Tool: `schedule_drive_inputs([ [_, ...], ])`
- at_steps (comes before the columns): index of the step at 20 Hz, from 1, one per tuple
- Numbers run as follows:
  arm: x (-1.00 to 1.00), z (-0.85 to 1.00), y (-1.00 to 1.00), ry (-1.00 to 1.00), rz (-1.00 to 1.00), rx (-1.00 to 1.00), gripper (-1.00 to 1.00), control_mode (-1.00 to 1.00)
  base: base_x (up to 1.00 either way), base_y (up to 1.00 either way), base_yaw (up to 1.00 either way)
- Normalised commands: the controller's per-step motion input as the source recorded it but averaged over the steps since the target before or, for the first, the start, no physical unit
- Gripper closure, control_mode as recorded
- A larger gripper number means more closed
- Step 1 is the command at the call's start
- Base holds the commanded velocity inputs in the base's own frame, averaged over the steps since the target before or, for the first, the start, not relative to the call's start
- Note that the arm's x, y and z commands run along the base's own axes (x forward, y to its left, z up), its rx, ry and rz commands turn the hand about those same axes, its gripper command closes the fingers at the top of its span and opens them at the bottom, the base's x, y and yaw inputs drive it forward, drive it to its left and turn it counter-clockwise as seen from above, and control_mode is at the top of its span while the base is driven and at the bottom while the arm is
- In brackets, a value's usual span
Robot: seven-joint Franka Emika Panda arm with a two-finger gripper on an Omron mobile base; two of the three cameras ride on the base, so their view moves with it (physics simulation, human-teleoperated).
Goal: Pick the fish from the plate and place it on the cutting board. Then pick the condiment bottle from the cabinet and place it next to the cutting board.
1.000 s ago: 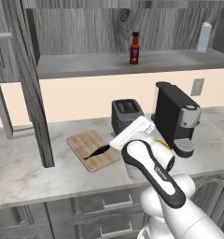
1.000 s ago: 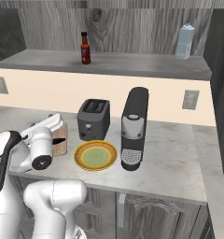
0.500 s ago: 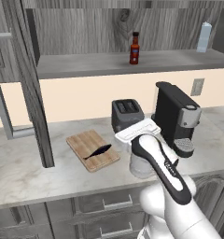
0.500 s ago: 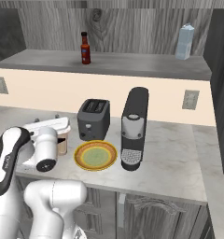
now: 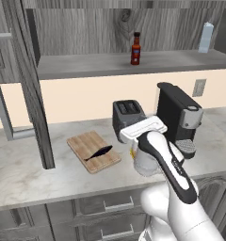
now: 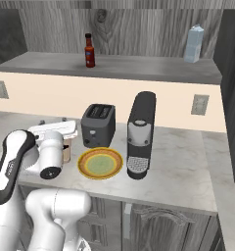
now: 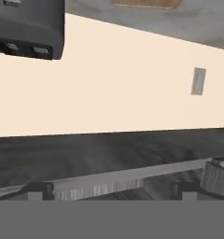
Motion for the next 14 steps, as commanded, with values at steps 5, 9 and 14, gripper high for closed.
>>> schedule_drive_inputs([
  [5, 0.0, 0.67, -0.12, 0.0, -0.03, 0.0, -1.0, -1.0, 0.0, 0.0, 0.0],
  [9, -0.02, 0.75, -0.09, 0.02, -0.04, 0.01, -1.0, -1.0, 0.0, 0.0, 0.0],
  [14, -0.1, 0.58, -0.13, 0.05, -0.06, 0.03, -1.0, -1.0, 0.0, 0.0, 0.0],
])
